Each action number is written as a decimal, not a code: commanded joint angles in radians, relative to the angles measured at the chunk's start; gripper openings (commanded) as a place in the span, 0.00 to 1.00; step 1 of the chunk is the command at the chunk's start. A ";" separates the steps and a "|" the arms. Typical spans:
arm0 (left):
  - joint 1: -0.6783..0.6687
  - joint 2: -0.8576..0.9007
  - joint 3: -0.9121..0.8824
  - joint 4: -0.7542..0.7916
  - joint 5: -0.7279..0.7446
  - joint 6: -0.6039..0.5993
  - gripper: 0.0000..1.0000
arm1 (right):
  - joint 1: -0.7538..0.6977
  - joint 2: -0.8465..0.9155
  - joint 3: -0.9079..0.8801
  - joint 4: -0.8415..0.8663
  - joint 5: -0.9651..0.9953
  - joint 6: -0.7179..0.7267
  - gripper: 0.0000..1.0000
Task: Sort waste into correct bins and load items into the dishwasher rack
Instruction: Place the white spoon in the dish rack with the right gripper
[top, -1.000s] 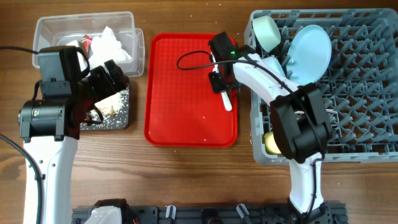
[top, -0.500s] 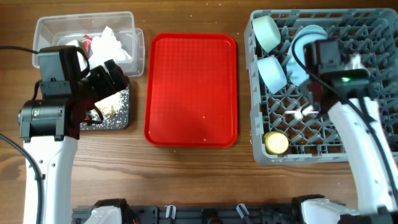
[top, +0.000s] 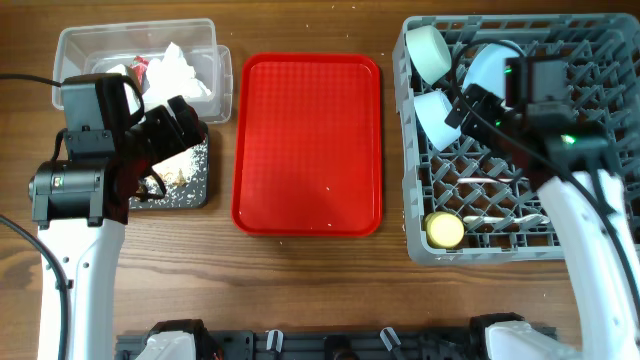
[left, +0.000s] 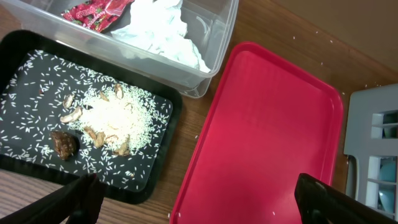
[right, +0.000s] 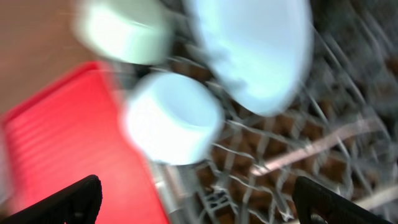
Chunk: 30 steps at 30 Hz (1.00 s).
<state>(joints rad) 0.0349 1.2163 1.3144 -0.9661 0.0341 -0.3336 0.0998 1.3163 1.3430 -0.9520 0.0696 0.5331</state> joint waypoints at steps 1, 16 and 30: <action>0.007 0.001 0.014 0.000 -0.010 0.019 1.00 | 0.033 -0.085 0.039 -0.025 -0.157 -0.192 1.00; 0.007 0.001 0.014 0.000 -0.010 0.019 1.00 | 0.246 -0.148 0.039 -0.170 -0.264 -0.227 0.99; 0.007 0.001 0.014 0.000 -0.010 0.019 1.00 | 0.239 -0.403 -0.102 0.027 0.119 -0.251 1.00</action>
<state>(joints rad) 0.0349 1.2163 1.3144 -0.9665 0.0341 -0.3336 0.3534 1.0439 1.3628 -1.0817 0.1093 0.4397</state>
